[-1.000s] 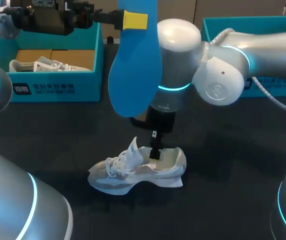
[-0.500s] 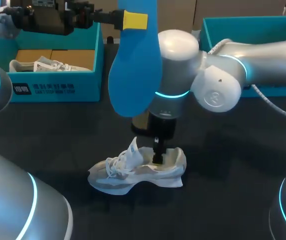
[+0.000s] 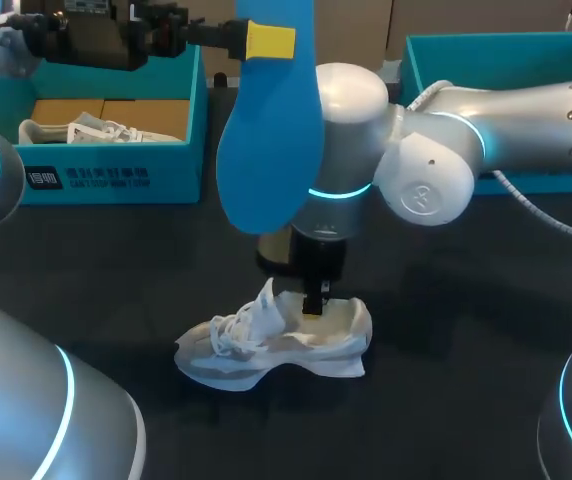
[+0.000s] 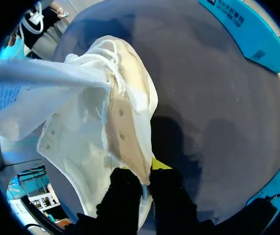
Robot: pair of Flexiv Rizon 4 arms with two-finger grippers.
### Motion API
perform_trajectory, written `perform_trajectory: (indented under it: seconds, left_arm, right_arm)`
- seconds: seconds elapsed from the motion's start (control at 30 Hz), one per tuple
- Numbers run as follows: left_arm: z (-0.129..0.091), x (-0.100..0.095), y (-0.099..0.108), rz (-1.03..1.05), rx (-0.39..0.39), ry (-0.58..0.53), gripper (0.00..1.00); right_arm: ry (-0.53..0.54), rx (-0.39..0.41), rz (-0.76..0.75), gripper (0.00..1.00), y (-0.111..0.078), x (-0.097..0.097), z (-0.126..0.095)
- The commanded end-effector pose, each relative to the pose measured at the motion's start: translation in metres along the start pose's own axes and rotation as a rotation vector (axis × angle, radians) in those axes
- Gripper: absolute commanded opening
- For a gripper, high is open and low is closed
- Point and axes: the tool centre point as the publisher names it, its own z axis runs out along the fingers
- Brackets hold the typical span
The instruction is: Take the shoe out of the shoebox, open the shoe tongue, remove and reinsert the insole, then place the shoe into the shoebox
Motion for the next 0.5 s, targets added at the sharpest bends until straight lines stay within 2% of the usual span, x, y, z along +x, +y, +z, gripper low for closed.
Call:
perform_trajectory:
  seconds: [0.03, 0.3, 0.37, 0.47, 0.5]
  left_arm:
    - [0.001, 0.000, -0.001, 0.000, -0.002, 0.000, 0.00]
    - [0.001, 0.000, -0.001, 0.000, -0.002, 0.000, 0.00]
    - [0.001, 0.000, -0.001, 0.000, -0.002, 0.000, 0.00]
    - [0.001, 0.000, -0.001, 0.000, -0.002, 0.000, 0.00]
    - [0.001, 0.000, -0.001, 0.000, -0.002, 0.000, 0.00]
  right_arm:
    - [-0.009, -0.016, 0.014, 0.00, -0.002, 0.009, -0.012]
    - [-0.010, -0.053, 0.144, 0.00, -0.006, 0.027, -0.037]
    - [-0.012, -0.080, 0.226, 0.00, -0.006, 0.034, -0.042]
    - [-0.022, -0.121, 0.495, 0.00, -0.005, 0.047, -0.049]
    - [-0.037, -0.122, 0.519, 0.00, -0.002, 0.052, -0.050]
